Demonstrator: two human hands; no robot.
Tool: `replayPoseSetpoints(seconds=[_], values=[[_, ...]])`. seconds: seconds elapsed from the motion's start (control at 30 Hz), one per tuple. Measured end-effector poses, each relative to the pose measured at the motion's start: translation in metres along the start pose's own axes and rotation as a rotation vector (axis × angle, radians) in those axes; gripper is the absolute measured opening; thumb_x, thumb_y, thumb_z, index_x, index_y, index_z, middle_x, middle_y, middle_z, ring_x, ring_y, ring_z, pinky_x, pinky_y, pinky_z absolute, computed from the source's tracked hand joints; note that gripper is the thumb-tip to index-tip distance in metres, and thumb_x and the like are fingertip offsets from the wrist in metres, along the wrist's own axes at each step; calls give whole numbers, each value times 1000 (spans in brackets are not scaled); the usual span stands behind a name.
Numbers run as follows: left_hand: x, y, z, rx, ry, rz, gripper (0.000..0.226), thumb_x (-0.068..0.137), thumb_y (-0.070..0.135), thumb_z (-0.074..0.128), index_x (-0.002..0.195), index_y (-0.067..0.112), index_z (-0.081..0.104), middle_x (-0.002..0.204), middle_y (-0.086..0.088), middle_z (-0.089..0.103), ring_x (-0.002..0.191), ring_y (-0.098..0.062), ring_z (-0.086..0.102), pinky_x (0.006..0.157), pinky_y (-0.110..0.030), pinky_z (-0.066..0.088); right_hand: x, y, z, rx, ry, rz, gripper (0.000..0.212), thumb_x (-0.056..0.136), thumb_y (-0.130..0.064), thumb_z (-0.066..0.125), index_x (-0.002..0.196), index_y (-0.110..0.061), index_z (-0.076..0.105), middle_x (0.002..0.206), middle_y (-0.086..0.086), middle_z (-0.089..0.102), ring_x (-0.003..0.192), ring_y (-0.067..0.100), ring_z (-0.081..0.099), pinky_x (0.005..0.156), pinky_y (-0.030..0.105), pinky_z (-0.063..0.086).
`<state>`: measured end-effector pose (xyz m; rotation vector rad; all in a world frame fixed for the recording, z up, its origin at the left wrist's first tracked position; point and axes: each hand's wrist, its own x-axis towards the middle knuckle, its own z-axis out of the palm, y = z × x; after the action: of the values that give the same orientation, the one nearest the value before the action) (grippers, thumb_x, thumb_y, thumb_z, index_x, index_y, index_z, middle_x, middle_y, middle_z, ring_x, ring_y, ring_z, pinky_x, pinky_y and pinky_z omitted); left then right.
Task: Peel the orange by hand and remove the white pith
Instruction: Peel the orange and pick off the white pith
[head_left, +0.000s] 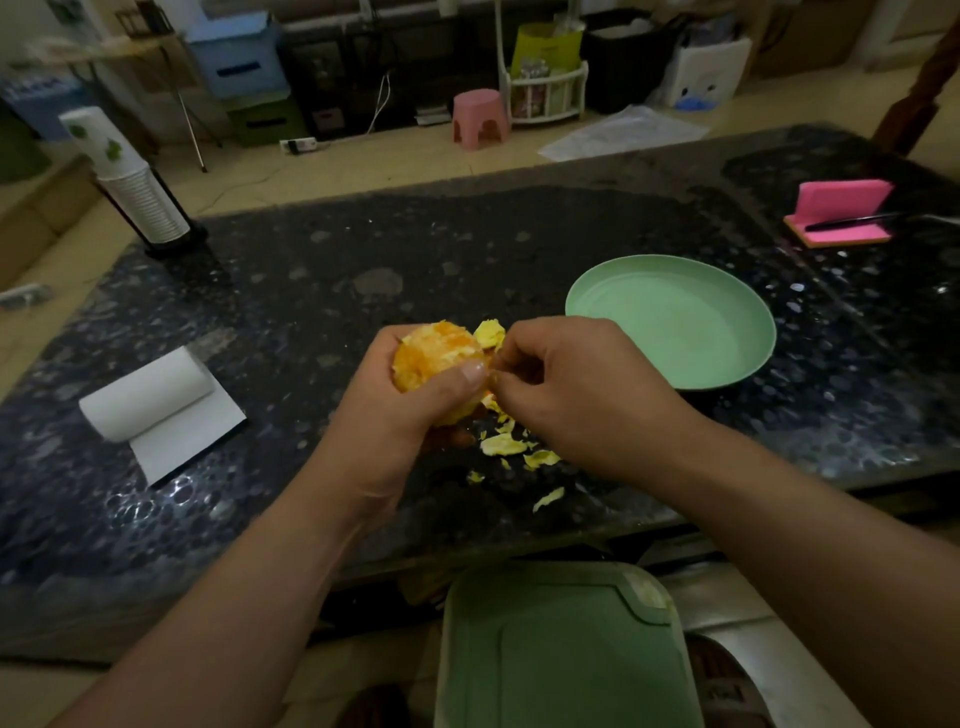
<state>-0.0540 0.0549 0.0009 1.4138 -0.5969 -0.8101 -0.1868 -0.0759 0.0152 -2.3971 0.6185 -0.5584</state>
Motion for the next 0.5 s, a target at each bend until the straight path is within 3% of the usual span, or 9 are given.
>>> replayPoseSetpoints(seconds=[0.27, 0.4, 0.5], values=[[0, 0, 4, -204, -20, -39, 58, 78, 30, 78, 130, 14, 59, 104, -8, 75, 85, -24, 74, 63, -32, 61, 2, -2, 6, 288, 58, 91, 17, 88, -20, 75, 73, -21, 65, 62, -4, 63, 52, 4, 51, 50, 22, 41], [1, 1, 0, -314, -87, -66, 78, 71, 35, 82, 137, 3, 57, 101, -12, 74, 78, -21, 72, 59, -29, 59, 3, -4, 4, 468, 26, 111, 19, 86, -11, 73, 72, -16, 62, 59, -7, 55, 53, 5, 44, 51, 23, 38], [1, 2, -3, -381, -132, -90, 76, 70, 37, 80, 134, 2, 60, 101, -15, 72, 77, -21, 72, 57, -27, 59, 4, -5, 4, 574, 8, 130, 22, 88, -7, 71, 71, -16, 61, 59, -9, 50, 57, 9, 43, 53, 30, 39]])
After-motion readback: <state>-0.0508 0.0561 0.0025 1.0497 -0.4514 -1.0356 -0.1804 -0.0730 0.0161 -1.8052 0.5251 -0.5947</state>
